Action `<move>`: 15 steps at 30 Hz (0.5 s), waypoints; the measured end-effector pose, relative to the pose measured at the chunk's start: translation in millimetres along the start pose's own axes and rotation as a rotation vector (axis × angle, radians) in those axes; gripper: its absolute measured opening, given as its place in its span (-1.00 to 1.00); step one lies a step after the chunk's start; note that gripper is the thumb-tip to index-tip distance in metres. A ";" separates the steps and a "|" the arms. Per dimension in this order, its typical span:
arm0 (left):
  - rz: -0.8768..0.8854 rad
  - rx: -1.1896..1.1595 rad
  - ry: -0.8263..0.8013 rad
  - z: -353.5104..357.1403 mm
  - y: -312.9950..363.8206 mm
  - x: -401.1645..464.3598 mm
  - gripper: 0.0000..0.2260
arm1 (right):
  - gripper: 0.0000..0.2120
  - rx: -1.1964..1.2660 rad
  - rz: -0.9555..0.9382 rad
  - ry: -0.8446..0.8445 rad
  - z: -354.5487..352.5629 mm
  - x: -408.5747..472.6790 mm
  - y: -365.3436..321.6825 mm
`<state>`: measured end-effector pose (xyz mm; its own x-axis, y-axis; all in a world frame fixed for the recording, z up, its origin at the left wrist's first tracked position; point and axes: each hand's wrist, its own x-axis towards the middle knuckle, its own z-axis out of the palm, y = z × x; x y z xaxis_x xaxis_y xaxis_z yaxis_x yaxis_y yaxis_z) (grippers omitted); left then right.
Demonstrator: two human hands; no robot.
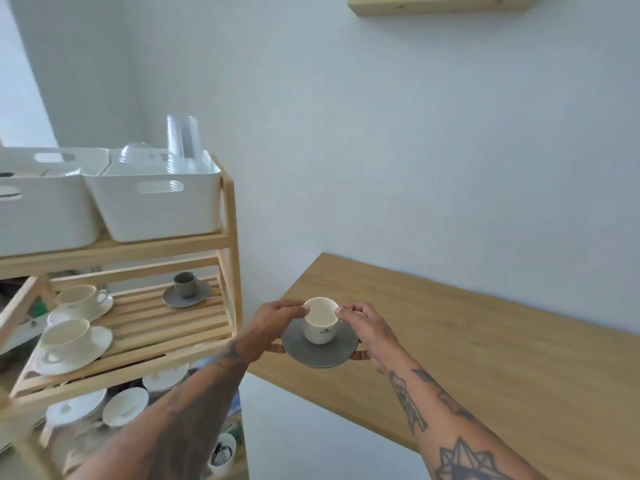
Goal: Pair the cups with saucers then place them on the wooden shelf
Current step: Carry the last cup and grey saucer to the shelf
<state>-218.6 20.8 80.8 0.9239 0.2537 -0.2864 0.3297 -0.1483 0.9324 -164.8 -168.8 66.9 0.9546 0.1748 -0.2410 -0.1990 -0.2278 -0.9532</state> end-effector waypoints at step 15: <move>-0.169 -0.120 0.374 -203.3 -106.5 -36.9 -0.77 | -0.80 -0.138 0.033 -0.430 249.4 26.3 1.5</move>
<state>-327.2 221.6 37.0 0.7175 0.5977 -0.3577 0.4246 0.0318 0.9048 -195.3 74.3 13.6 0.7635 0.5409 -0.3529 -0.1688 -0.3602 -0.9175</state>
